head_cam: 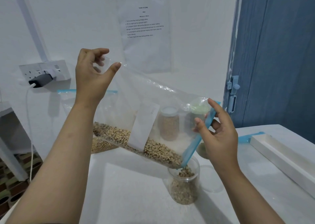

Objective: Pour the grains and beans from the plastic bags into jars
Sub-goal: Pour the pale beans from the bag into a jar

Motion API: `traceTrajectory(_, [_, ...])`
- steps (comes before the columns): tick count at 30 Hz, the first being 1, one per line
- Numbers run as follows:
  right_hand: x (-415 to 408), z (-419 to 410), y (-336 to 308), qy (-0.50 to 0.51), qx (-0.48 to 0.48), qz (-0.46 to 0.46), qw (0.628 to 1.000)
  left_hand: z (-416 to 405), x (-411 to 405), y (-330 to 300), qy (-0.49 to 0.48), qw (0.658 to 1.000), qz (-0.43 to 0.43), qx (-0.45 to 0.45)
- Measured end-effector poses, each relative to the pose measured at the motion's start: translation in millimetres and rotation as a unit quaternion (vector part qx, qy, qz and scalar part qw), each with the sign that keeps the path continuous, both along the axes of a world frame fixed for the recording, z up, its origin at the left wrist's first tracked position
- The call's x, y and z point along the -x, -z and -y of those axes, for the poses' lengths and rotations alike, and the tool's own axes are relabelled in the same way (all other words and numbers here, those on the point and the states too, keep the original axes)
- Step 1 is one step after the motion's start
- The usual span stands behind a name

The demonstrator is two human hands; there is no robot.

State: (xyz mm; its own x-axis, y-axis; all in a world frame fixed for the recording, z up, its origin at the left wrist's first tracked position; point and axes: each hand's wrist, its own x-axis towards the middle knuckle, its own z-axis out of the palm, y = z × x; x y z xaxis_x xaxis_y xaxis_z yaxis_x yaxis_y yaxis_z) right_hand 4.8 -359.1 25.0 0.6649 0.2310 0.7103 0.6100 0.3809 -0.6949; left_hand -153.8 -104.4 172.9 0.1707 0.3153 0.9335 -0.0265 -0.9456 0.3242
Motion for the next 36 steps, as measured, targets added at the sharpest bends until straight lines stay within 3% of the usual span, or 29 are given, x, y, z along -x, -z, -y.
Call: traceTrajectory(36, [3.5,2.8,-4.2,-0.017,-0.001,-0.033,0.999,-0.4,-8.1,-6.7,0.001,1.0,-0.01,-0.013])
